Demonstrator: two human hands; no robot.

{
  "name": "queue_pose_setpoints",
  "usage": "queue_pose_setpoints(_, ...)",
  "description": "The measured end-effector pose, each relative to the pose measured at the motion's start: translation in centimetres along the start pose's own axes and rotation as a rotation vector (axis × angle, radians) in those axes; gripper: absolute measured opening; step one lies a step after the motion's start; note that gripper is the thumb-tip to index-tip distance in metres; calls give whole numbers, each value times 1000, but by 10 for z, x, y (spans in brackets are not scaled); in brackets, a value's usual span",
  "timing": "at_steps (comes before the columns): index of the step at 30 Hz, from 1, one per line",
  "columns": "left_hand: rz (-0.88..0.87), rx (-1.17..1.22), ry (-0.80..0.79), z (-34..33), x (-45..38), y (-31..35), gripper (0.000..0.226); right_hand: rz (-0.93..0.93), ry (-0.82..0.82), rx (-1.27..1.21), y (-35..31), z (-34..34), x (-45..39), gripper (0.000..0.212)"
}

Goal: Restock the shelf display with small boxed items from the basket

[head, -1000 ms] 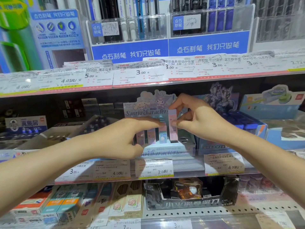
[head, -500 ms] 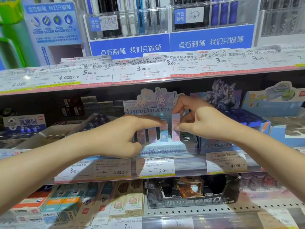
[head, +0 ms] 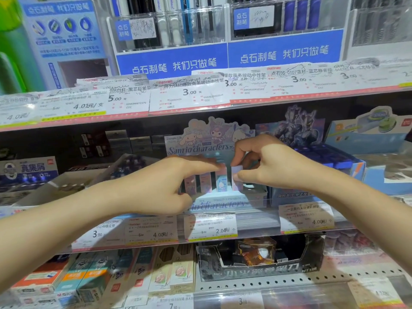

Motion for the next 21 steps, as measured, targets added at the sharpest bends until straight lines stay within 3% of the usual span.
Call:
queue_pose_setpoints(8,-11,-5,69,0,-1,-2,63,4,-17,34,-4,0,2,7)
queue_pose_setpoints(13,-56,10,316,11,1,5,50,224,88,210,-19,10,14,15)
queue_pose_setpoints(18,15,-7,581,23,20,11,29,371,266,86,-25,32,52,15)
queue_pose_setpoints(21,54,42,636,20,33,23,20,421,292,-35,-21,39,78,12)
Point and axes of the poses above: each hand's wrist, its own x-axis away from the middle knuckle, its own z-axis out of the back of the hand, y = z × x, the point moved 6 cm from there along -x, towards the middle knuckle, and after that the axes turned 14 degrees about -x, right-handed, at the moved point
